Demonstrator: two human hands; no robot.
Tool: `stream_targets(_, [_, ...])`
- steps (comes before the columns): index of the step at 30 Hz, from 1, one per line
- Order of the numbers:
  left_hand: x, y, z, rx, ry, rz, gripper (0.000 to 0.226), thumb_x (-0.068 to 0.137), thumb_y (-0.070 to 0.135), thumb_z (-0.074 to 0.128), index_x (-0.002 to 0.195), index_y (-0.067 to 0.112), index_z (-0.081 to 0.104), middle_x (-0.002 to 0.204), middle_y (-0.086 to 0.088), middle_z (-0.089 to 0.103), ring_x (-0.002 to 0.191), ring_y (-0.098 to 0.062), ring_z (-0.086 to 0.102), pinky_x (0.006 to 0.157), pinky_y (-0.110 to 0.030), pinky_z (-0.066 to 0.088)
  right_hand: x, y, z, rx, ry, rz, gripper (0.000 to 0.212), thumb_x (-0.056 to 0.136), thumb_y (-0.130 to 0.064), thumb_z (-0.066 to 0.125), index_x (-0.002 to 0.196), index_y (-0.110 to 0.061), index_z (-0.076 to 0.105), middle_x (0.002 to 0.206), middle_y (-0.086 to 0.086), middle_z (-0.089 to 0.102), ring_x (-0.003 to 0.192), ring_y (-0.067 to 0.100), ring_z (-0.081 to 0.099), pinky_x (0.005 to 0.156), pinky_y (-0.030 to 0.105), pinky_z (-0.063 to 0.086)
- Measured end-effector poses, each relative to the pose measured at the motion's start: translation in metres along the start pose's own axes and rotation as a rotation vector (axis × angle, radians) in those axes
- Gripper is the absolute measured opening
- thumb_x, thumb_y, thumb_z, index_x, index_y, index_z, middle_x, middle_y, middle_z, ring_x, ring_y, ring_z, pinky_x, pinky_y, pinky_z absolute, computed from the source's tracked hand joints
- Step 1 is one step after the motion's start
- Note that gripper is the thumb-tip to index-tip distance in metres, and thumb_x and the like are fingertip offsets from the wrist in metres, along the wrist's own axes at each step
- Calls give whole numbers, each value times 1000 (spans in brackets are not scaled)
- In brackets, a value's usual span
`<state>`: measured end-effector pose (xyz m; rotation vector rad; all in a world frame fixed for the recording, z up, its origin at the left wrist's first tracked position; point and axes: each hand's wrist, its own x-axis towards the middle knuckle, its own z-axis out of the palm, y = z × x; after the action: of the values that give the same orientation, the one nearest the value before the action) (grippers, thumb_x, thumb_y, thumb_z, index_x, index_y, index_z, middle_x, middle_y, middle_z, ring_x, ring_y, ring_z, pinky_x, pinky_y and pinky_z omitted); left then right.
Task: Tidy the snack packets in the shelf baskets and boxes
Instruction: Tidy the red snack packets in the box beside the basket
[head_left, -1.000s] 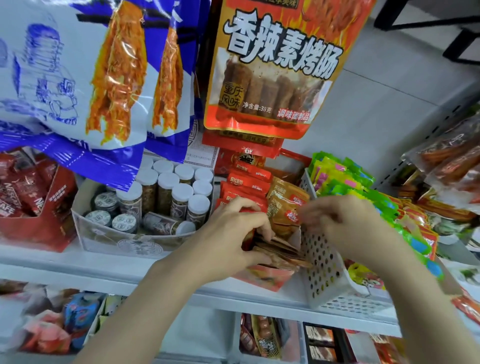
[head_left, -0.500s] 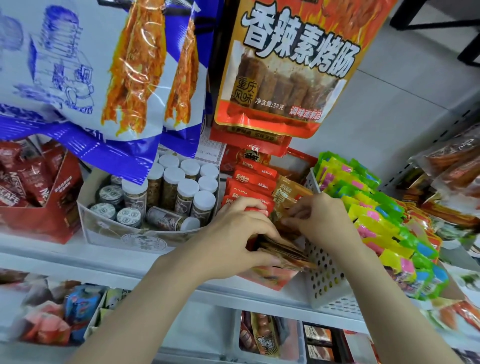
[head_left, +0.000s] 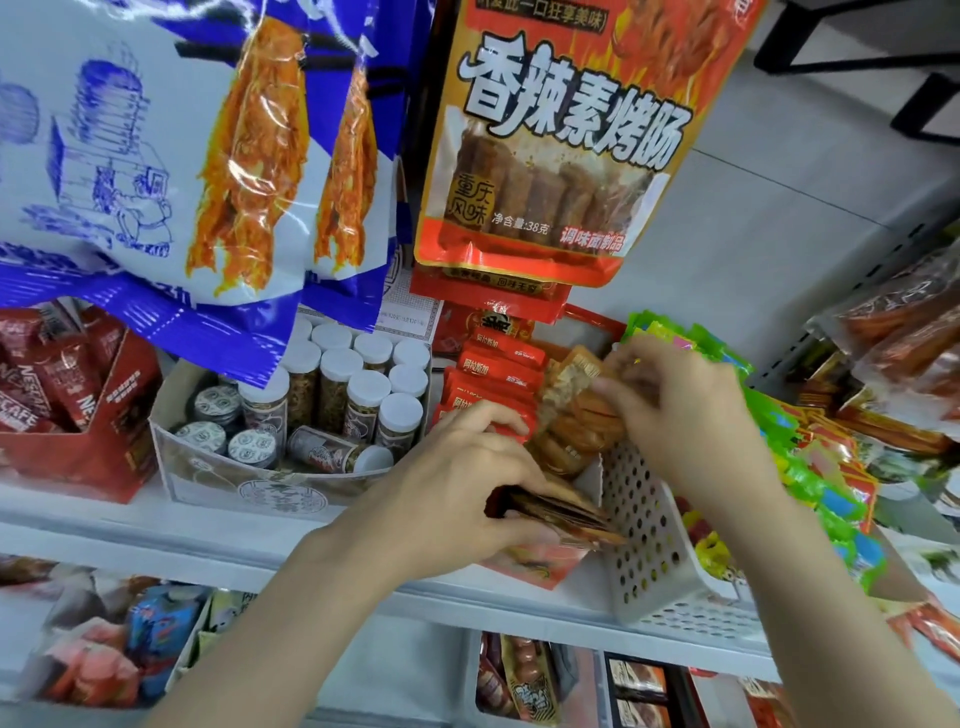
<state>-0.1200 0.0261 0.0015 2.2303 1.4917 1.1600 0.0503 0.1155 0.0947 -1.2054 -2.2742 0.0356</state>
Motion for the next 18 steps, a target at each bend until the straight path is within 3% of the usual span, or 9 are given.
stream_targets(5, [3,8,-7,-208,102,-196,38,80,67,58,88,35,77,100,20,67,111,6,55,89,-15,44,0,-1,-44,28,174,-35,6,83,-31,74,85,-32,69,70,-11,66,72,10,68,72,17,46])
stream_targets(9, [9,15,-9,-331,233,-296,17,83,44,70,95,32,70,96,17,68,94,1,64,80,-10,47,0,6,-57,127,239,-8,7,84,-33,73,90,-29,74,76,-13,69,75,7,69,78,30,55])
stream_targets(13, [19,26,-6,-663,296,-400,43,69,47,75,106,29,62,102,9,69,97,-6,67,83,-17,53,4,13,-58,348,171,47,12,81,-27,76,84,-36,70,77,-21,70,72,-6,68,74,18,56])
stream_targets(18, [26,35,2,-818,219,-432,20,74,30,70,90,17,72,84,2,77,73,-11,73,64,-13,52,5,23,-56,544,99,112,13,84,-19,74,87,-31,74,77,-22,73,71,-3,70,69,14,56])
